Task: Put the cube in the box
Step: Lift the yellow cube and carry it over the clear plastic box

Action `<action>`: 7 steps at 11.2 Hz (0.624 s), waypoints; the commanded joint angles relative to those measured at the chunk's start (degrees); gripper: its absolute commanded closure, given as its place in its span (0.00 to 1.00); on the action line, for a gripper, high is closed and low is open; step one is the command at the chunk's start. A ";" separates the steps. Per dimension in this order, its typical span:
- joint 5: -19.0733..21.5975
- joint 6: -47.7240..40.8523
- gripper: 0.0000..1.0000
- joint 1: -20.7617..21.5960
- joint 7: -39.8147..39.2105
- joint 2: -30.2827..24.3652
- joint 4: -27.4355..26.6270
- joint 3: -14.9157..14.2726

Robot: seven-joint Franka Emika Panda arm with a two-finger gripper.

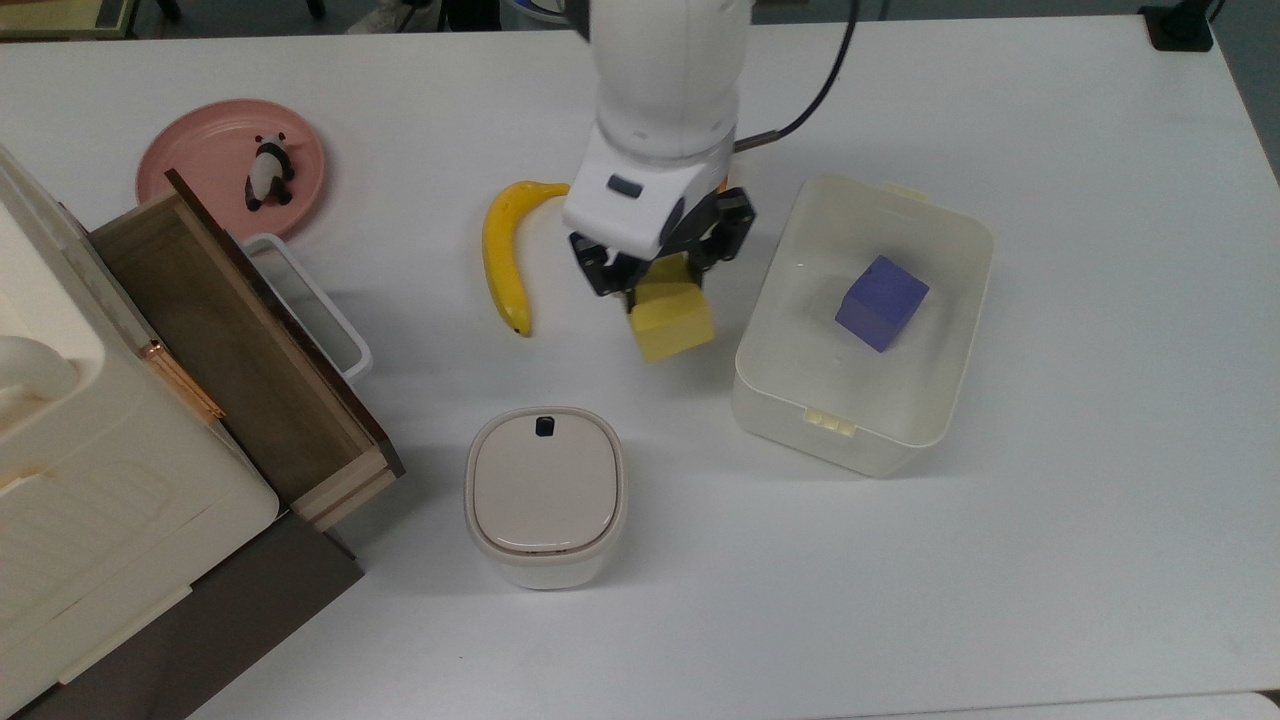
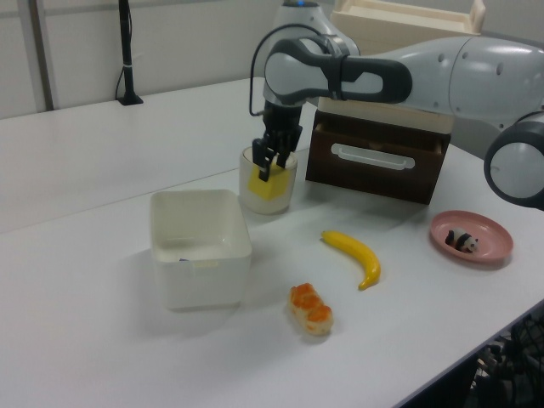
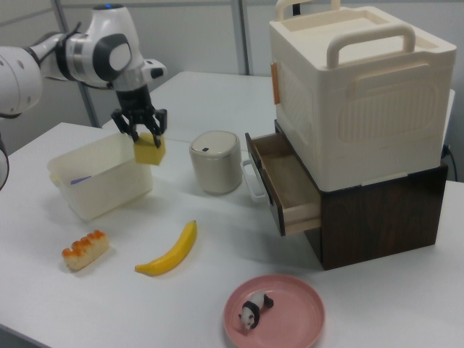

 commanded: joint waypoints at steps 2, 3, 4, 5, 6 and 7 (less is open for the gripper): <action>0.88 -0.98 0.95 7.32 10.90 -0.14 2.18 0.09; 0.96 -0.98 0.95 9.15 12.83 -0.14 2.18 0.00; 0.96 -0.98 0.89 10.48 14.07 -0.06 2.09 0.09; 0.88 -0.90 0.84 11.54 14.87 0.38 2.09 0.09; 0.88 -0.72 0.68 12.59 16.18 1.43 2.00 0.00; 0.88 0.85 0.15 13.04 18.37 1.53 2.00 -0.17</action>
